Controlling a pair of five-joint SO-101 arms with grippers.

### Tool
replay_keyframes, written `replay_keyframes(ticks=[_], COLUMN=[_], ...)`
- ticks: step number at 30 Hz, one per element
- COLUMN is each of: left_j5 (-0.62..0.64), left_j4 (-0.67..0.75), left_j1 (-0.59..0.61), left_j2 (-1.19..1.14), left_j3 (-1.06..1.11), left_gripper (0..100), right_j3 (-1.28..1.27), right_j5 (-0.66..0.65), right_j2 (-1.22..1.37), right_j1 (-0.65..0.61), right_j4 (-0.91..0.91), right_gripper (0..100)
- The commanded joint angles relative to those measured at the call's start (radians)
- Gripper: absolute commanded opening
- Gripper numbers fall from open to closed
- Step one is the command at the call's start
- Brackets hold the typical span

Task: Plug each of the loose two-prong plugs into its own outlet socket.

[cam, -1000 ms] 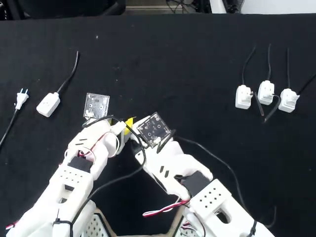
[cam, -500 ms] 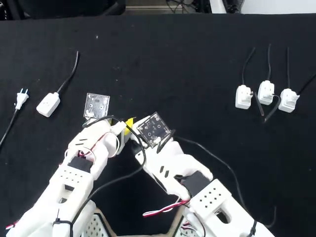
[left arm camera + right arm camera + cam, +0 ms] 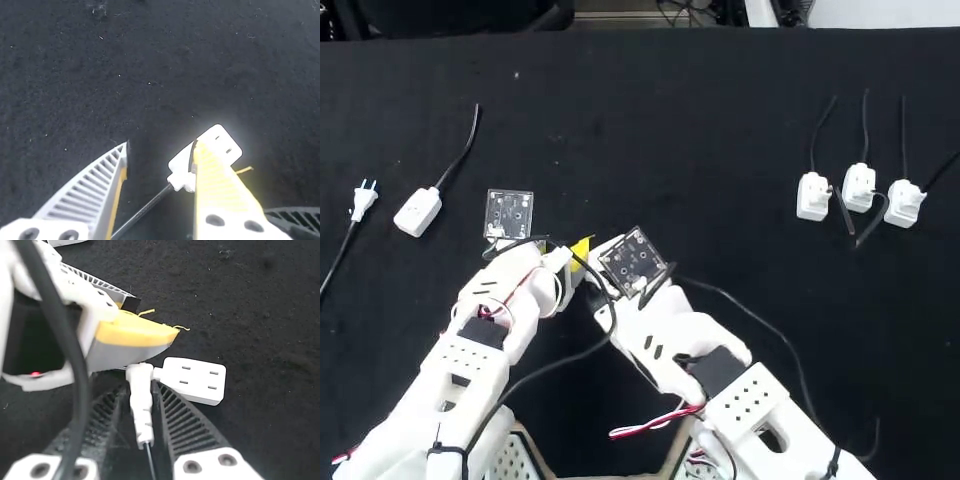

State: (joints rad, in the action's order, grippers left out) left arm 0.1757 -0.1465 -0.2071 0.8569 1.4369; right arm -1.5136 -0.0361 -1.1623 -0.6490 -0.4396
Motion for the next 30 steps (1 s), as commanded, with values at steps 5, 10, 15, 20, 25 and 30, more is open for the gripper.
replay_keyframes(ticks=[5, 10, 15, 20, 25, 30], left_j5=[0.014, 0.014, 0.014, 0.014, 0.008, 0.014], left_j4=[-0.005, -0.005, -0.005, -0.005, -0.005, -0.011], left_j1=[-0.018, -0.018, -0.018, -0.018, -0.012, 0.114], left_j2=[0.014, 0.009, 0.008, 0.008, 0.015, 0.017], left_j3=[-0.05, -0.05, -0.05, -0.05, -0.051, -0.07], left_gripper=[21, 21, 21, 21, 21, 21], right_j3=[0.076, 0.076, 0.076, 0.076, 0.076, 0.094], right_j5=[0.057, 0.058, 0.06, 0.06, 0.052, 0.012], right_j2=[-0.033, -0.035, -0.035, -0.035, -0.03, -0.027], right_j1=[0.012, 0.012, 0.012, 0.012, 0.014, 0.1], right_j4=[0.051, 0.051, 0.051, 0.051, 0.041, -0.026], right_gripper=[1.1, 1.1, 1.1, 1.1, 1.1, 1.1])
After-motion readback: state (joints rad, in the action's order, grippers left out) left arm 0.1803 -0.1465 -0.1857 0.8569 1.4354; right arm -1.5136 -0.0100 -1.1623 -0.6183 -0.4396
